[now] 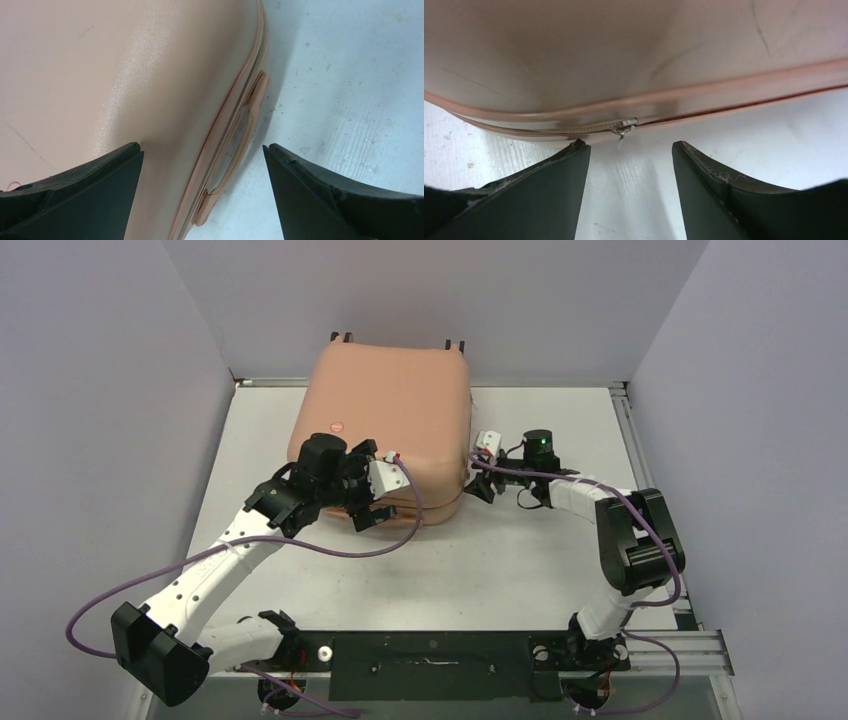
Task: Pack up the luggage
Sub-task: Zip the luggage at the center of the board.
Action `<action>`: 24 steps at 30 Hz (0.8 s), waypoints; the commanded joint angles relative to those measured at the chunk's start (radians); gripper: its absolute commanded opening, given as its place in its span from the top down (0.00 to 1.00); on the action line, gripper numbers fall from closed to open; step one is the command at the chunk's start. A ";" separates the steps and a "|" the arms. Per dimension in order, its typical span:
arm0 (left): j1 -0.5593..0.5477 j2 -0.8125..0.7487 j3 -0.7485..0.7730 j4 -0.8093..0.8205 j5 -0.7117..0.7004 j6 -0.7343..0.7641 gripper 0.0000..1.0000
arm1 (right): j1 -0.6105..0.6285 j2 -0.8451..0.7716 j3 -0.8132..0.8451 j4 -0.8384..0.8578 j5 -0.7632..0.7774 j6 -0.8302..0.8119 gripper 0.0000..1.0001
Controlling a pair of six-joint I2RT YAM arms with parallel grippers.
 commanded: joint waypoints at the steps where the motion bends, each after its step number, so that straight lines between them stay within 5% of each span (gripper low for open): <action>1: -0.007 -0.007 0.021 0.016 0.056 -0.021 0.04 | 0.013 -0.004 -0.046 0.298 0.018 0.117 0.38; 11: -0.007 -0.015 0.002 0.011 0.053 -0.018 0.04 | 0.020 -0.005 -0.081 0.377 0.017 0.133 0.56; 16: -0.007 -0.010 0.005 0.012 0.054 -0.019 0.04 | 0.030 -0.009 -0.042 0.227 -0.040 0.041 0.92; 24: -0.007 -0.001 -0.012 0.053 0.009 -0.049 0.04 | 0.034 -0.065 -0.021 0.020 -0.033 -0.107 0.95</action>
